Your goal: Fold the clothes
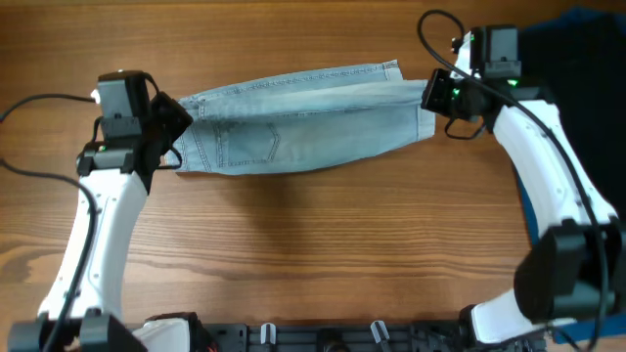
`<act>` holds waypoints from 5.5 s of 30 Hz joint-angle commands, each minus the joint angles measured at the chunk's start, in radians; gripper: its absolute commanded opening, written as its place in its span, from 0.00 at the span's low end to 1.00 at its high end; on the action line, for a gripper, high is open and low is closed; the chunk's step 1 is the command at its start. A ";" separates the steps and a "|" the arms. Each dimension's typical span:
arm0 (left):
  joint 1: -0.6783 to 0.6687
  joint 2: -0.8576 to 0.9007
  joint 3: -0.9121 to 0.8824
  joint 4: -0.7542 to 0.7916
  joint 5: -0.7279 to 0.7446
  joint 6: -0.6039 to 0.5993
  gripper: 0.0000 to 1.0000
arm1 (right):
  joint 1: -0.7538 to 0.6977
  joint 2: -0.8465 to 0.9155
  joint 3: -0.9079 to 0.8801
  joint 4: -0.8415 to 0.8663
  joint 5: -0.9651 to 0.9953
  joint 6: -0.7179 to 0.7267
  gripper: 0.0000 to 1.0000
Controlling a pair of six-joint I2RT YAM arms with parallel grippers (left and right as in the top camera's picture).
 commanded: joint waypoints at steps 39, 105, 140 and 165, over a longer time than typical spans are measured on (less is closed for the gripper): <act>0.015 0.469 0.019 0.505 -0.182 0.016 0.18 | 0.082 0.441 0.019 0.780 0.062 -0.005 0.29; -0.072 0.401 0.044 0.687 -0.018 0.278 0.07 | 0.198 0.436 0.020 1.018 0.174 -0.274 0.04; 0.045 0.378 0.074 0.432 0.067 0.277 0.04 | 0.180 0.156 -0.013 0.397 0.182 -0.269 0.06; 0.045 0.602 0.072 0.479 0.021 0.274 0.04 | 0.161 0.632 -0.013 1.094 0.283 -0.319 0.08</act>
